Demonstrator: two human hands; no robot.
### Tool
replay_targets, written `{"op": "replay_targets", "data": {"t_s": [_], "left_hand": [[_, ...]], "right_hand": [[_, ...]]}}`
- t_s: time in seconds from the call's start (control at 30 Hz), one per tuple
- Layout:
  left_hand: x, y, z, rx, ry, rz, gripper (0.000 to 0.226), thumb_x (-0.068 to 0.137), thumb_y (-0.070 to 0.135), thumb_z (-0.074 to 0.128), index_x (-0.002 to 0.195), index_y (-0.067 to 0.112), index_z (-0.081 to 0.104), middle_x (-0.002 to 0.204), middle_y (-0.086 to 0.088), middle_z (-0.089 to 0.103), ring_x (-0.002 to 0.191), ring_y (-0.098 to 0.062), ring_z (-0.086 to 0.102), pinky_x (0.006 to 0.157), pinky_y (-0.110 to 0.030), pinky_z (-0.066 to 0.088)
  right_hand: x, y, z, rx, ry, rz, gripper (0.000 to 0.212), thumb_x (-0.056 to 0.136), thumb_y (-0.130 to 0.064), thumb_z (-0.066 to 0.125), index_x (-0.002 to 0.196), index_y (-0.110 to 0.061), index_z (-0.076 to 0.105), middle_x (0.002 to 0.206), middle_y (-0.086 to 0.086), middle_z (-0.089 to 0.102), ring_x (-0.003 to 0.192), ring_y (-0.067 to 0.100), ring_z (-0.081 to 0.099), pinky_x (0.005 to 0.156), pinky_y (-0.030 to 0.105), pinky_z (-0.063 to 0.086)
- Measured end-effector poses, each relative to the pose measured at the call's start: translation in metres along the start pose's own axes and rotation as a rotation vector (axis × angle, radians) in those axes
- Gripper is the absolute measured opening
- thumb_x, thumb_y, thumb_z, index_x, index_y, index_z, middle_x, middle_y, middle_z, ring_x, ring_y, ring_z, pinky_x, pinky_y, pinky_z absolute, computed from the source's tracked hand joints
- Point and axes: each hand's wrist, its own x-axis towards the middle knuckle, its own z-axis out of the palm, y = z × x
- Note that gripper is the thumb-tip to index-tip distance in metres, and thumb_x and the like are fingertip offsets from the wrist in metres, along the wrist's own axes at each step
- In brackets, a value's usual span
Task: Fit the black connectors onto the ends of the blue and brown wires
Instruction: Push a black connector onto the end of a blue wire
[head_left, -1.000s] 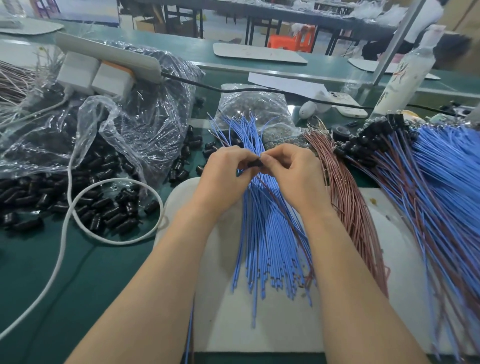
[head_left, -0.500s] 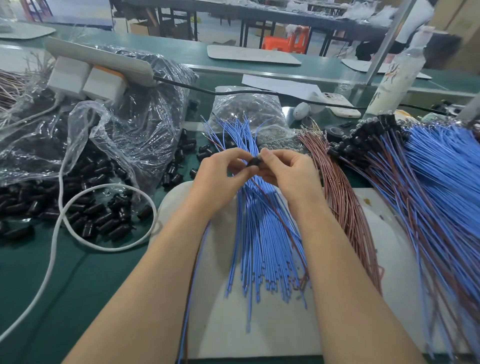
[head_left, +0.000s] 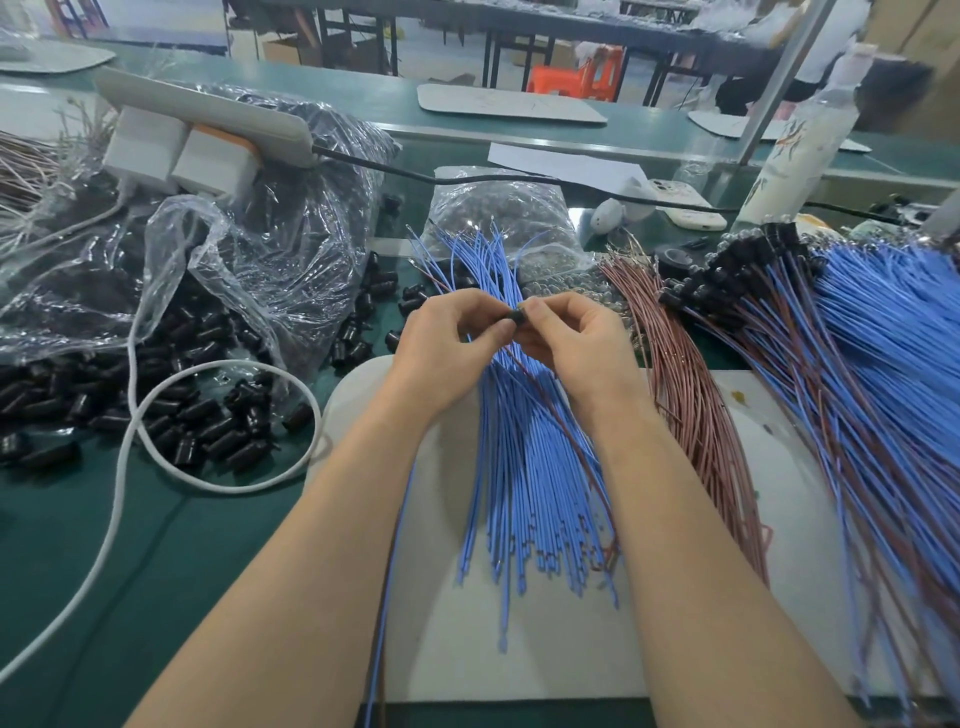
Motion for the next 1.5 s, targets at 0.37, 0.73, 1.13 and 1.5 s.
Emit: {"op": "replay_targets", "data": {"t_s": [0.37, 0.73, 1.13, 1.5], "left_hand": [[0.001, 0.001, -0.001, 0.049, 0.035, 0.007, 0.009, 0.087, 0.016, 0.066, 0.095, 0.019, 0.069, 0.085, 0.007, 0.071, 0.084, -0.007, 0.065, 0.075, -0.012, 0.043], [0.0, 0.0, 0.001, -0.051, -0.017, -0.049, 0.005, 0.086, 0.018, 0.068, 0.09, 0.019, 0.07, 0.083, 0.005, 0.072, 0.082, -0.009, 0.067, 0.077, -0.023, 0.05], [-0.003, 0.006, -0.011, -0.378, -0.178, -0.171, 0.004, 0.083, 0.02, 0.071, 0.085, 0.017, 0.072, 0.083, -0.003, 0.073, 0.081, -0.01, 0.066, 0.085, -0.021, 0.051], [-0.003, 0.011, -0.009, -0.192, -0.123, -0.148, 0.009, 0.086, 0.026, 0.068, 0.083, 0.018, 0.071, 0.07, 0.005, 0.069, 0.07, -0.003, 0.063, 0.077, -0.021, 0.049]], "right_hand": [[0.0, -0.003, 0.004, 0.083, 0.0, 0.065, 0.02, 0.096, -0.01, 0.053, 0.08, -0.013, 0.065, 0.074, 0.003, 0.07, 0.067, 0.01, 0.067, 0.064, 0.017, 0.053], [0.002, -0.001, -0.002, -0.05, -0.061, 0.017, 0.014, 0.093, -0.008, 0.058, 0.083, -0.01, 0.067, 0.072, 0.002, 0.068, 0.061, 0.003, 0.065, 0.061, 0.013, 0.05], [0.002, -0.007, -0.015, 0.132, -0.243, 0.068, 0.014, 0.095, -0.01, 0.054, 0.086, -0.007, 0.064, 0.074, 0.004, 0.061, 0.068, 0.01, 0.054, 0.066, 0.017, 0.047], [0.0, -0.005, -0.008, -0.163, -0.103, -0.063, 0.012, 0.095, -0.017, 0.055, 0.09, -0.011, 0.064, 0.07, -0.009, 0.062, 0.06, -0.007, 0.056, 0.061, 0.009, 0.044]]}}
